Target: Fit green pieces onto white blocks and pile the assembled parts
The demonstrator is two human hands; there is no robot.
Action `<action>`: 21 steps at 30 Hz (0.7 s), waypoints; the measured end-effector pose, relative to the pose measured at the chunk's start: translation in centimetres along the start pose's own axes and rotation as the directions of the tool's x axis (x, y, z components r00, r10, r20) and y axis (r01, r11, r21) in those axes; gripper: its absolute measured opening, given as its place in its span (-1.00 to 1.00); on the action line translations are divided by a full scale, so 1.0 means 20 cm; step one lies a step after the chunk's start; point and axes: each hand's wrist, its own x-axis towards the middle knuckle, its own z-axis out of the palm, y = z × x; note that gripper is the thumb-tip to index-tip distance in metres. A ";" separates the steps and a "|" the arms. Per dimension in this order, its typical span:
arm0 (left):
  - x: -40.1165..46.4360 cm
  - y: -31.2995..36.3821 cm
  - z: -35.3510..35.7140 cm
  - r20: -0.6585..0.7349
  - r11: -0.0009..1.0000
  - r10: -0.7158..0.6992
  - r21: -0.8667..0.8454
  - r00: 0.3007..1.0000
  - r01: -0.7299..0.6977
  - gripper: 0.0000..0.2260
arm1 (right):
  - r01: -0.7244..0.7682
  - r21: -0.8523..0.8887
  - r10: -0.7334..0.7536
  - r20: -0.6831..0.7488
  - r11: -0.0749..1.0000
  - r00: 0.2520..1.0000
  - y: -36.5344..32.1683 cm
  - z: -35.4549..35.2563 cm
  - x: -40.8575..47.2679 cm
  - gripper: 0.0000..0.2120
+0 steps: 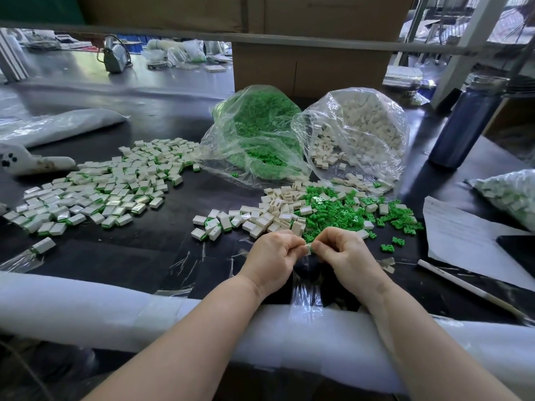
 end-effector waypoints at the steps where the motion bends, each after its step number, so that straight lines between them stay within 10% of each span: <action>1: 0.00 0.00 0.00 -0.030 0.998 -0.027 -0.053 0.999 0.026 -0.87 | -0.003 0.051 0.004 -0.028 0.999 1.000 0.00 0.01 0.00 -0.81; 8: 0.02 0.01 -0.01 -0.039 0.963 -0.139 -0.238 0.990 0.126 -0.90 | -0.004 0.181 0.021 -0.093 0.983 0.995 -0.02 0.03 -0.01 -0.81; 21: 0.00 0.00 -0.01 0.055 0.998 -0.052 -0.045 0.997 0.055 -0.87 | -0.003 0.004 0.003 0.005 1.000 1.000 0.00 0.01 0.00 -0.74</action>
